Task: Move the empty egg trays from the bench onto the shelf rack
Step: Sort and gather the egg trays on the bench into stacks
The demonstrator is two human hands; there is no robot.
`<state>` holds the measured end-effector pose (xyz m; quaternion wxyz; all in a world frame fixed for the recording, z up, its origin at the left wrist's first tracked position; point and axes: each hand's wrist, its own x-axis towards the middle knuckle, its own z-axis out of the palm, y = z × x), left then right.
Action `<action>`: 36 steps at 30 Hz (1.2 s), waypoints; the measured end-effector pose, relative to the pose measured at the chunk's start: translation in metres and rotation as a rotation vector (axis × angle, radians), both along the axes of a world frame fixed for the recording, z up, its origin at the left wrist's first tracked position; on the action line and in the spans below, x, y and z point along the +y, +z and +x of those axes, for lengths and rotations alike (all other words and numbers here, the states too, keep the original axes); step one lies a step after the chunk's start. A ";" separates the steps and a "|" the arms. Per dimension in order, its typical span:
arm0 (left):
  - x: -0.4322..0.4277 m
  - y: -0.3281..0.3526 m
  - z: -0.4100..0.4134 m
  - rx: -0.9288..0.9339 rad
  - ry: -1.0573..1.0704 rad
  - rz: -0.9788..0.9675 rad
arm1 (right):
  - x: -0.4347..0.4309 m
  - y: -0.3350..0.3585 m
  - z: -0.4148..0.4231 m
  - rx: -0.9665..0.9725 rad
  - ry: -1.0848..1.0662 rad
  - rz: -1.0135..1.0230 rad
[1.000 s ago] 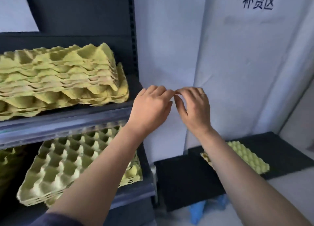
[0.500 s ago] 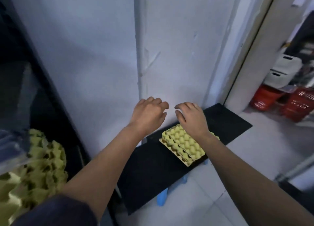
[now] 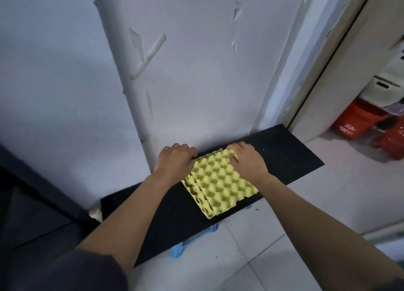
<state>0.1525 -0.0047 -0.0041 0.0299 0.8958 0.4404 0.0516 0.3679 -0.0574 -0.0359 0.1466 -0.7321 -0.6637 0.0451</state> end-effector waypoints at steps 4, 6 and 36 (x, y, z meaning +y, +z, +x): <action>0.012 -0.031 0.038 0.061 0.043 -0.092 | 0.017 -0.020 0.043 0.001 0.005 -0.106; 0.019 -0.045 0.052 0.081 0.056 -0.146 | 0.026 -0.032 0.060 -0.003 -0.012 -0.169; 0.042 -0.329 0.172 -0.155 0.882 -0.747 | 0.099 -0.333 0.216 0.403 -0.369 -0.684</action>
